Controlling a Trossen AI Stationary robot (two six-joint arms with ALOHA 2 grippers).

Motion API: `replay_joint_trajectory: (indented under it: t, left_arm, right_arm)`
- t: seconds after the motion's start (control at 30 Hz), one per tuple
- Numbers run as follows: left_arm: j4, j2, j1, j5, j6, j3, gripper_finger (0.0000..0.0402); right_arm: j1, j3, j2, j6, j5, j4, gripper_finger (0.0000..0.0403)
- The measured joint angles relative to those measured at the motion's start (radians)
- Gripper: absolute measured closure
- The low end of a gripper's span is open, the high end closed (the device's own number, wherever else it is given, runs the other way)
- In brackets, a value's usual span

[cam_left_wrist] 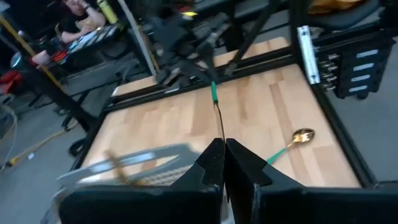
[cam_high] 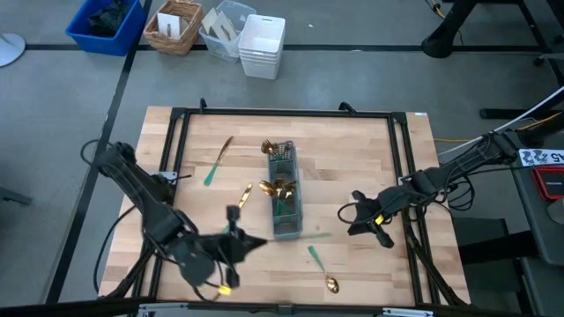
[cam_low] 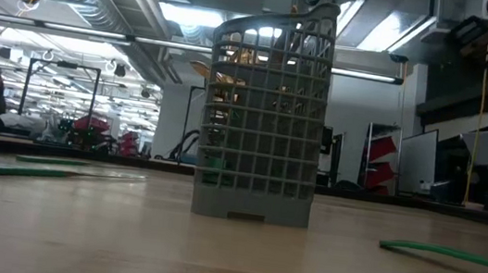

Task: Sort silverware
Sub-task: Put the green knife into the utensil rack

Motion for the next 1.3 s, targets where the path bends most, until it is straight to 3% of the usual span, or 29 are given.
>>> replay_joint_trajectory:
  t: [0.37, 0.73, 1.3]
  left_arm:
    - [-0.344, -0.225, 0.038, -0.043, -0.19, 0.0, 0.0401]
    - [-0.602, -0.376, 0.168, -0.035, -0.349, 0.0, 0.0401]
    - [-0.664, -0.379, 0.461, 0.329, -0.373, -0.034, 0.0401]
  right_arm:
    - [-0.001, 0.0, 0.0, -0.027, 0.078, -0.049, 0.0365]
    - [-0.001, 0.0, 0.0, -0.029, 0.128, -0.049, 0.0366]
    - [-0.001, 0.0, 0.001, -0.08, 0.131, -0.049, 0.0366]
